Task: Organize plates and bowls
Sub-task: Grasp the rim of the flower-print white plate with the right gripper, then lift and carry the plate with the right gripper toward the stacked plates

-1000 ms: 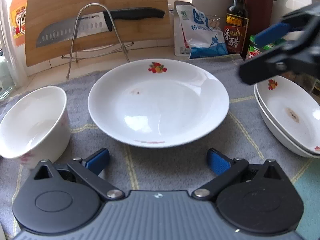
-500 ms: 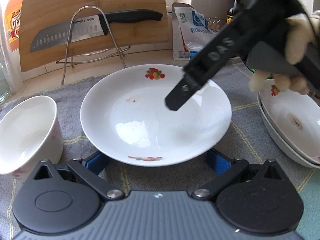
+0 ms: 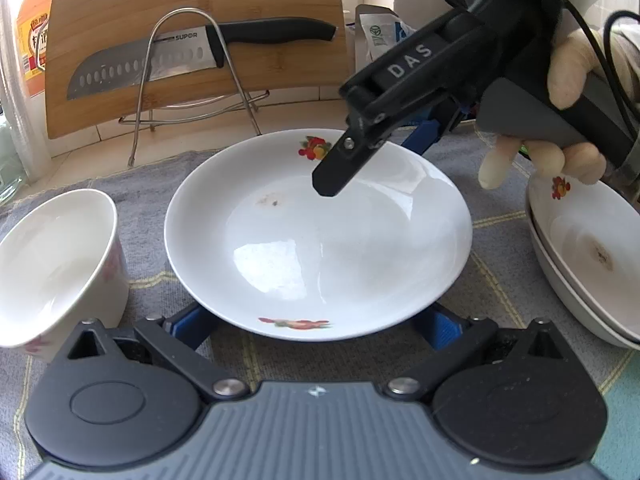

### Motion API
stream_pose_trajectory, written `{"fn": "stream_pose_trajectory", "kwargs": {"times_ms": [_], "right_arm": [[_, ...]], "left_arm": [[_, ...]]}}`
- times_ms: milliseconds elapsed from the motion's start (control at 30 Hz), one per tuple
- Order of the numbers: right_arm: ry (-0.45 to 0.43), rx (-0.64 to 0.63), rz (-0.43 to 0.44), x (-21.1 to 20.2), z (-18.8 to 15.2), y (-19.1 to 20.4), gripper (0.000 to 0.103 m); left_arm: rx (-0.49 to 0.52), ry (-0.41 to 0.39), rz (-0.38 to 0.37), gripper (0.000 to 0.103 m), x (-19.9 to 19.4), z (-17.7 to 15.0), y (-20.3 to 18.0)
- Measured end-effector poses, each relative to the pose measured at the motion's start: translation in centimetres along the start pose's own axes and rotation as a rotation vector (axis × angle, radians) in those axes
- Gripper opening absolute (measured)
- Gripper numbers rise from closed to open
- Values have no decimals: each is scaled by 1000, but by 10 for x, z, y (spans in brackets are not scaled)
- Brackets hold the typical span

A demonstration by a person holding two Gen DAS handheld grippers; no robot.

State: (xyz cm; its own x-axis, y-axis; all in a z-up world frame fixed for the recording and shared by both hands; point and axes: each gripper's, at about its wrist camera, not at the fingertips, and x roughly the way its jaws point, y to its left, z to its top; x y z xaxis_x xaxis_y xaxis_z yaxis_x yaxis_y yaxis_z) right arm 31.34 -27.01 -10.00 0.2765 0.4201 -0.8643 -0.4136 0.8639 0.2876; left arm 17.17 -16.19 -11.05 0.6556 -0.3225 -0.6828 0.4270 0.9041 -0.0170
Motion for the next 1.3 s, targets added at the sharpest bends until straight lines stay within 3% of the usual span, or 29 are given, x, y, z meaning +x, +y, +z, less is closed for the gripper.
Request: {"fn": "stream_pose_trajectory", "kwargs": {"times_ms": [233, 467, 800, 1300], "right_arm": [[-17, -35, 37, 3, 5, 0, 103], [48, -108, 68, 13, 27, 0, 103], [111, -183, 188, 17, 45, -8, 103], [188, -109, 388, 25, 61, -19, 103]], "left_arm": [[-2, 7, 0, 103, 1, 2, 1], [4, -2, -6, 103, 1, 1, 2], [25, 7, -22, 103, 1, 3, 2], [36, -11, -35, 103, -1, 1, 3]]}}
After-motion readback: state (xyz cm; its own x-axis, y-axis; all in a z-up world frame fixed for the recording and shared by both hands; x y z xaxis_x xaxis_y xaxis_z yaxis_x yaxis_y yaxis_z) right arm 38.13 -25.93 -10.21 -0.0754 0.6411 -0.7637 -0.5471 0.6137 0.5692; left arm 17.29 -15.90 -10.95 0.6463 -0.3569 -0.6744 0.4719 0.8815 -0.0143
